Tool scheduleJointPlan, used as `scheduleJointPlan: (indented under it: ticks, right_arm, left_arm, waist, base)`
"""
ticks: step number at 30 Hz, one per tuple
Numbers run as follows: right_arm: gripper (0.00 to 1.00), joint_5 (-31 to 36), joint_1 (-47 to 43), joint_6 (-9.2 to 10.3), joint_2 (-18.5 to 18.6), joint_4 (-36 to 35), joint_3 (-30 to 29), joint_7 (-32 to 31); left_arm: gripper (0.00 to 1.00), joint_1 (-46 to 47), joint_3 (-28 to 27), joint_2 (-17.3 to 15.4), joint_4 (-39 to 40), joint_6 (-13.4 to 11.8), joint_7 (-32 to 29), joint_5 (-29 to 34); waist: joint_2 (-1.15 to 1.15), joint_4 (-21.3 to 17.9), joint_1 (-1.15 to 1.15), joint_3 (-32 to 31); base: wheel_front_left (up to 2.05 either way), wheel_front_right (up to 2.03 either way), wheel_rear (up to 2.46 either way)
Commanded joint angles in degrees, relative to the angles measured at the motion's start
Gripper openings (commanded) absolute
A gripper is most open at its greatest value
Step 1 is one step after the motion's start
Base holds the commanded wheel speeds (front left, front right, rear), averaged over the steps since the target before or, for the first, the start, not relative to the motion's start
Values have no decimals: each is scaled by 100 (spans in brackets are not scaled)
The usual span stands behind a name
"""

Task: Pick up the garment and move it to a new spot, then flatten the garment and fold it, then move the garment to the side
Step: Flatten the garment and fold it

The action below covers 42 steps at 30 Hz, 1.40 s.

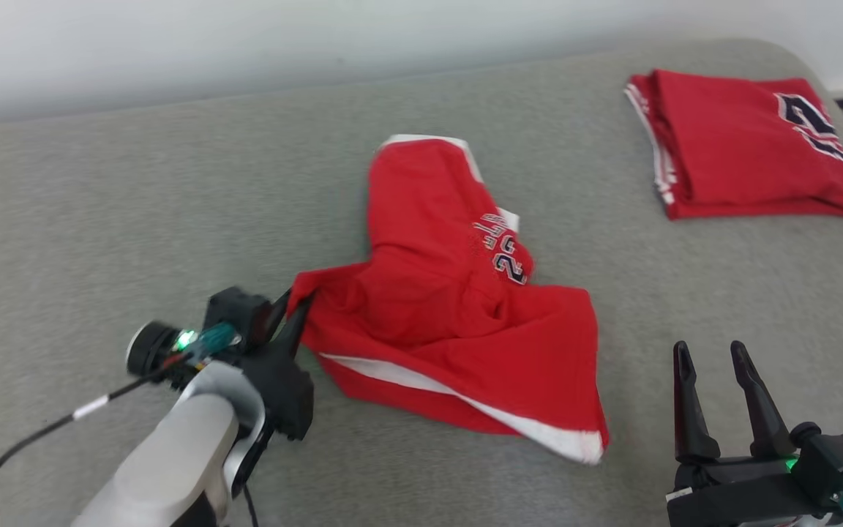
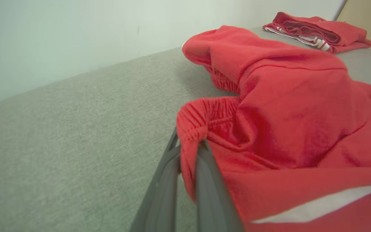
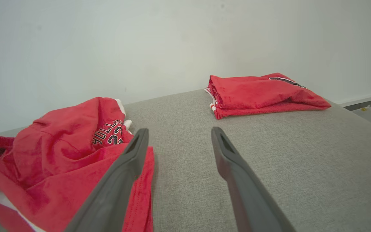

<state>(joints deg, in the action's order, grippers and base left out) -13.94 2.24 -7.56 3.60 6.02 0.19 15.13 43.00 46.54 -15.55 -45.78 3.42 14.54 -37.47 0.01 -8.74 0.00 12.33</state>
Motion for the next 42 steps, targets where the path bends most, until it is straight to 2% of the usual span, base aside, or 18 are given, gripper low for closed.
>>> scheduleJointPlan:
  ticks: [1, 7, 12, 17, 22, 23, 24, 25, 36, 42]
  right_arm:
    - [100, 21, -53, 18, 31, 2, -37, -1]
    - [100, 40, -118, 18, 91, 41, -113, 0]
    - [100, 43, -143, 18, 104, 79, -125, -1]
    - [100, 61, -190, 18, 86, 124, -111, 0]
    - [100, 29, -214, 18, 110, 166, -107, -1]
    - [100, 24, -213, 18, 121, 176, -102, -1]
    - [100, 20, -209, 18, 132, 181, -97, -1]
    - [100, 16, -206, 18, 143, 187, -90, 0]
    - [100, -20, -250, 18, 225, 208, -100, 0]
    - [100, -50, -345, 18, 265, 222, -112, -1]
  left_arm:
    - [0, -179, -76, -42, 110, -61, 50, -29]
    - [0, -1059, -658, -269, 886, -524, 66, -215]
    - [0, -1997, -1073, -336, 1601, -813, 65, -206]
    - [0, -2719, -1256, -216, 1913, -906, 66, -199]
    - [0, -2971, -1378, -149, 1999, -916, 67, -100]
    - [33, -2985, -1441, -138, 2059, -933, 67, -37]
    - [71, -2993, -1512, -133, 2126, -939, 67, 32]
    - [100, -3021, -1576, -121, 2186, -951, 67, 102]
    - [100, -3491, -2829, 31, 3194, -904, 67, 1057]
    - [100, -3830, -3564, 156, 3590, -705, 68, 1565]
  waist:
    - [-1, 441, 0, -242]
    - [-1, 897, 0, -397]
    - [-1, 1079, 0, -454]
    - [-1, 1131, 0, -499]
    - [-1, 1147, 0, -554]
    - [-1, 1150, 0, -569]
    - [-1, 1152, 0, -588]
    - [-1, 1152, 0, -607]
    - [-1, 1121, 0, -796]
    - [-1, 1116, 0, -923]
  base:
    - [0, 0, 0]
    - [0, 0, 0]
    - [0, 0, 0]
    - [0, 0, 0]
    - [0, 0, 0]
    - [0, 0, 0]
    - [0, 0, 0]
    - [0, 0, 0]
    - [0, 0, 0]
    - [0, 0, 0]
